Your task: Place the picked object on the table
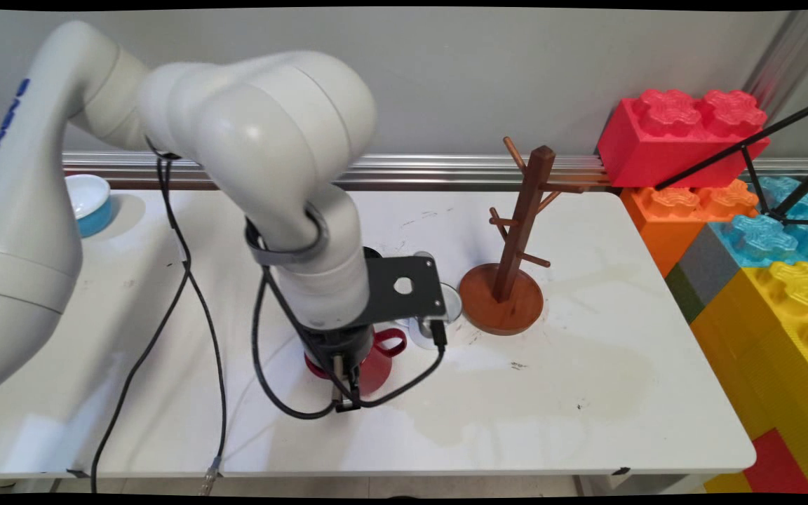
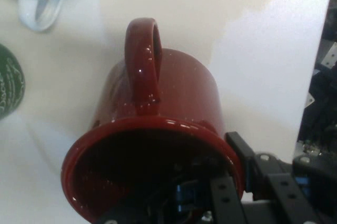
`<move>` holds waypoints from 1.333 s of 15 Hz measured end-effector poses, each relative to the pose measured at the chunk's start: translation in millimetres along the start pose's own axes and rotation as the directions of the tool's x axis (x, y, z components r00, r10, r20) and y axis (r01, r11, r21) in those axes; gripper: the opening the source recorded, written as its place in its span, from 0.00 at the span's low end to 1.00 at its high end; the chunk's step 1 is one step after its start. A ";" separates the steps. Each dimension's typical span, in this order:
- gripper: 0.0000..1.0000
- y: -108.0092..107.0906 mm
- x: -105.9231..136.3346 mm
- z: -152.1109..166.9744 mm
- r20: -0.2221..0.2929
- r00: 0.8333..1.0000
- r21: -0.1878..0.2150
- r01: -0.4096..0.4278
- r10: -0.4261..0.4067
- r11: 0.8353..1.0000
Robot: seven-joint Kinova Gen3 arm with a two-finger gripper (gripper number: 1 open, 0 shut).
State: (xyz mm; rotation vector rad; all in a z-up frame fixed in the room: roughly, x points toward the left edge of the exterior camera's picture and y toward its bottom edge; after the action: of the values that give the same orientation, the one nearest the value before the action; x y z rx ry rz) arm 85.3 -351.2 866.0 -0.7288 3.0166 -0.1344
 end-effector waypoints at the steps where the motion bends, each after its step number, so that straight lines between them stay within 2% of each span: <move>1: 0.00 0.9 4.1 3.8 0.013 1.000 0.004 -0.002 0.001 1.000; 10: 0.00 10.5 29.2 28.0 0.117 0.993 0.005 0.010 -0.010 1.000; 19: 0.00 15.4 43.7 41.3 0.156 0.988 -0.006 0.016 -0.015 1.000; 20: 1.00 15.0 44.7 42.5 0.158 0.987 -0.006 0.017 -0.016 1.000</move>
State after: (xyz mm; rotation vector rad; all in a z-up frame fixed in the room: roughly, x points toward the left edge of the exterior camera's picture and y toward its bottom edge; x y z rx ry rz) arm 41.0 -361.5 821.7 -0.7285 2.8631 -0.0634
